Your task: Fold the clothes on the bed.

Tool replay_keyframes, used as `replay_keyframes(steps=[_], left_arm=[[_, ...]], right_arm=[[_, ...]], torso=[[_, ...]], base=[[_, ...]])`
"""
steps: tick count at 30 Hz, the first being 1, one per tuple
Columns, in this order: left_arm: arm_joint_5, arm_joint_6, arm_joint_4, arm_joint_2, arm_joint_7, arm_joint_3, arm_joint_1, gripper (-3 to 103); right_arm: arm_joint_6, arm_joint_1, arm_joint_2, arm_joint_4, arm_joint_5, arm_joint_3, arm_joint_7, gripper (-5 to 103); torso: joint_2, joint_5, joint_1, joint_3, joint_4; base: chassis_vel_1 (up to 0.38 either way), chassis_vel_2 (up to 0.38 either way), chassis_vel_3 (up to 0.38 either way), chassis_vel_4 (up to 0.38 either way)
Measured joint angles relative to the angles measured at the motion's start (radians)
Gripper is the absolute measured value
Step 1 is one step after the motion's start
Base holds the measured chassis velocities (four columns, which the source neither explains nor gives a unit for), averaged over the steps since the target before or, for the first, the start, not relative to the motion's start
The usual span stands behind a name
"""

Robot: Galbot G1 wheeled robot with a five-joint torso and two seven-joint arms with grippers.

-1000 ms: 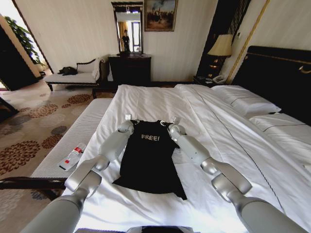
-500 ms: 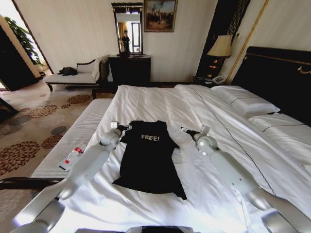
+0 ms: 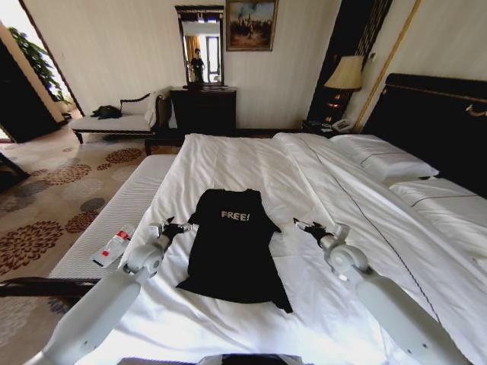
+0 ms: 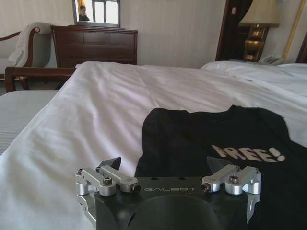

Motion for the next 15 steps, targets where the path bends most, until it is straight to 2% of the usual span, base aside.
replay_keyframes(steps=[2, 3, 6, 10, 15], left_arm=[[0.002, -0.006, -0.044, 0.004, 0.017, -0.046, 0.065, 100], [0.002, -0.006, -0.044, 0.004, 0.017, -0.046, 0.065, 100], [0.020, -0.015, -0.082, 0.002, 0.042, -0.102, 0.159, 100], [0.018, -0.021, -0.115, -0.015, 0.062, -0.149, 0.245, 100], [0.006, -0.019, -0.151, -0.022, 0.077, -0.189, 0.326, 100]], right_arm=[[0.000, -0.093, 0.023, 0.050, -0.007, 0.051, -0.005, 100], [0.000, -0.093, 0.023, 0.050, -0.007, 0.051, -0.005, 100], [0.000, -0.193, 0.076, 0.115, -0.015, 0.105, -0.005, 100], [-0.001, -0.259, 0.118, 0.159, -0.020, 0.140, -0.006, 100], [-0.004, -0.315, 0.136, 0.201, -0.025, 0.167, -0.013, 100]], torso=[[0.000, 0.0002, 0.000, 0.000, 0.0001], [0.000, 0.0002, 0.000, 0.000, 0.0001], [0.000, 0.0001, 0.000, 0.000, 0.0004], [0.000, 0.0001, 0.000, 0.000, 0.0003], [0.000, 0.0001, 0.000, 0.000, 0.0004]], base=[[0.000, 0.000, 0.000, 0.000], [0.000, 0.000, 0.000, 0.000], [0.000, 0.000, 0.000, 0.000], [0.000, 0.000, 0.000, 0.000], [0.000, 0.000, 0.000, 0.000]])
